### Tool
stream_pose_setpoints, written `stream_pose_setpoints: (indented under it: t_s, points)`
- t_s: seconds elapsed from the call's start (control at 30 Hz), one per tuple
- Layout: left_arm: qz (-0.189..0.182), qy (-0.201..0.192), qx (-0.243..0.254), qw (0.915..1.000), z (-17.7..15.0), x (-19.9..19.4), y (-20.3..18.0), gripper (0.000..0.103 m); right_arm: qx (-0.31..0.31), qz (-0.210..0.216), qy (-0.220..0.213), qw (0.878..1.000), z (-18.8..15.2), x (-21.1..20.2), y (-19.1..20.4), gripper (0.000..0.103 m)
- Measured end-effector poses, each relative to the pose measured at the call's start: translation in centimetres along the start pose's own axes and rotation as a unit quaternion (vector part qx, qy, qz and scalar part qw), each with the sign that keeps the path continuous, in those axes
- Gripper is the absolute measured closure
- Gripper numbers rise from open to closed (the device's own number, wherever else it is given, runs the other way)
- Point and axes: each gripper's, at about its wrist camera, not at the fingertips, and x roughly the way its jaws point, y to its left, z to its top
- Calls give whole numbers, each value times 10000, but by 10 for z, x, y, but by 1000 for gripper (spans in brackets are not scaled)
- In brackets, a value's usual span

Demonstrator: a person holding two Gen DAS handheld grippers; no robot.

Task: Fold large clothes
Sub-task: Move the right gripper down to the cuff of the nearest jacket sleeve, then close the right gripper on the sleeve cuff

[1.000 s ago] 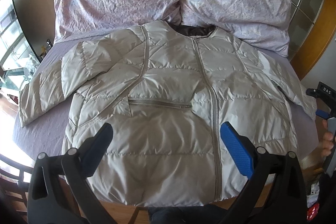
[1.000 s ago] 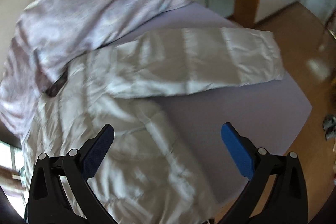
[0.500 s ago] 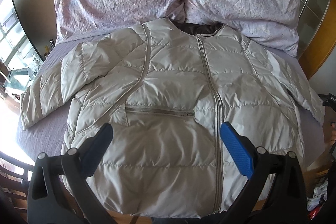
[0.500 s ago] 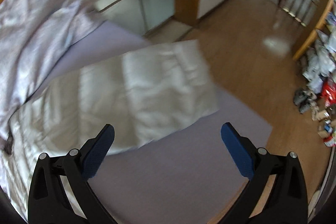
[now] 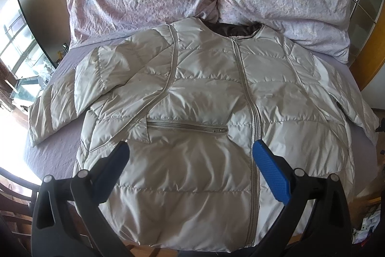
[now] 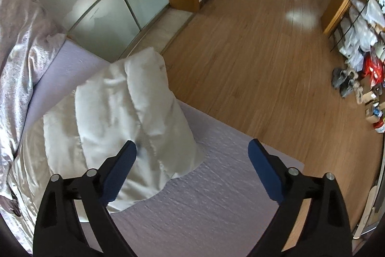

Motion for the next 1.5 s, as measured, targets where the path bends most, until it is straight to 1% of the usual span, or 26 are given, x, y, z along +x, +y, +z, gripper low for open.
stream_pose_setpoints:
  t_s: [0.13, 0.23, 0.27, 0.37, 0.43, 0.67, 0.7, 0.8, 0.87, 0.93, 1.03, 1.2, 1.5]
  points:
    - [52, 8, -28, 10000, 0, -1, 1, 2, 105, 236, 190, 9995, -1, 8, -8, 20]
    - [73, 20, -40, 10000, -1, -1, 0, 2, 86, 367, 242, 9990, -6, 9, -6, 27]
    - [75, 24, -41, 10000, -1, -1, 0, 2, 60, 398, 242, 9989, -6, 9, -4, 28]
    - [86, 31, -50, 9999, -1, 0, 0, 2, -80, 421, 170, 9989, -9, 9, 1, 34]
    - [98, 36, -68, 9999, -2, 0, -1, 2, -176, 450, 131, 9987, -11, 9, 5, 41]
    - [176, 48, -143, 9997, -5, 1, 0, 2, -358, 437, -25, 9984, -14, 7, 11, 47]
    - [187, 43, -152, 9997, -6, 0, 0, 2, -371, 445, -42, 9983, -15, 7, 12, 51]
    - [231, 46, -181, 9996, -6, 1, 1, 2, -425, 469, -69, 9980, -16, 6, 13, 57]
    - [253, 46, -198, 9995, -7, 1, 1, 2, -428, 523, -75, 9977, -18, 6, 12, 60]
    - [285, 36, -208, 9994, -7, 0, 2, 2, -423, 617, -67, 9972, -18, 6, 11, 66]
    - [330, 22, -211, 9992, -7, -2, 1, 2, -426, 716, -58, 9965, -18, 5, 11, 71]
    - [393, -10, -205, 9990, -8, -5, -1, 2, -360, 862, -45, 9956, -18, 6, 7, 74]
    - [441, -36, -160, 9989, -7, -8, -8, 2, -375, 991, -10, 9944, -16, 7, 6, 75]
